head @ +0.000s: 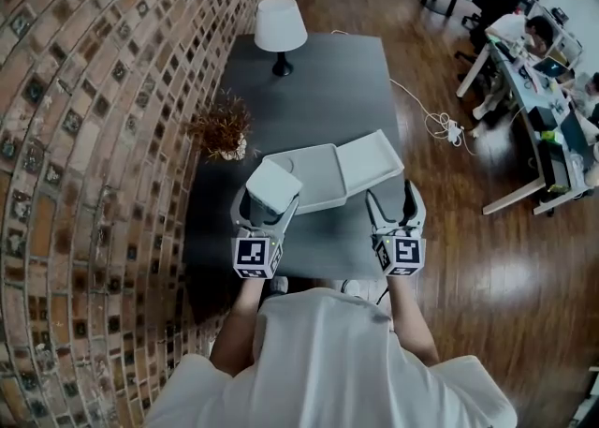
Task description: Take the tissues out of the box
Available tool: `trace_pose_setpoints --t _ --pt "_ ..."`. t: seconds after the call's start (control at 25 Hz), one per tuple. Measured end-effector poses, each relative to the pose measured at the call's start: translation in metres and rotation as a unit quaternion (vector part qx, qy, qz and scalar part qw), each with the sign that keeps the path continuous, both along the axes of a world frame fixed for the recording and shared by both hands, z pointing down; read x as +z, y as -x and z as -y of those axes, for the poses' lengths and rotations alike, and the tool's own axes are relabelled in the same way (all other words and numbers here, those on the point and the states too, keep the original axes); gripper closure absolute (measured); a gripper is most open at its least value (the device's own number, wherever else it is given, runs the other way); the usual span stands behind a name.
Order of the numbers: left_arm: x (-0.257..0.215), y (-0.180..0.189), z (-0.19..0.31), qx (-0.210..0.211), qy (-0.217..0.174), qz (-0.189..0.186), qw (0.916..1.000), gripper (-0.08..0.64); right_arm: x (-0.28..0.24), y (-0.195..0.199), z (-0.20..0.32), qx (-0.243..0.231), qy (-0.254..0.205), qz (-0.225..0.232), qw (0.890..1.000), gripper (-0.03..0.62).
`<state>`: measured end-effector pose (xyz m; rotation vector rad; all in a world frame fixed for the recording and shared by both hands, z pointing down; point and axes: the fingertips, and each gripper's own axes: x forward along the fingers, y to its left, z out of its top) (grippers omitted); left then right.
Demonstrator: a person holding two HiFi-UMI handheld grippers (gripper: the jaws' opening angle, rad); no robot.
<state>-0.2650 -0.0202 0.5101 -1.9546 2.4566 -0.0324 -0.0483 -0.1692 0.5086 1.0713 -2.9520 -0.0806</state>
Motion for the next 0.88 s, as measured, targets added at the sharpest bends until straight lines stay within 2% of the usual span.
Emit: trace_pose_setpoints --t 0.44,0.88 --pt "-0.011 0.011 0.007 -0.005 0.002 0.0 1.0 0.103 -0.024 0.007 0.002 0.004 -0.018 -0.005 1.0 0.18" --pt "-0.014 0.01 0.011 0.001 -0.003 -0.001 1.0 0.103 -0.017 0.004 0.009 0.017 -0.003 -0.017 1.0 0.18"
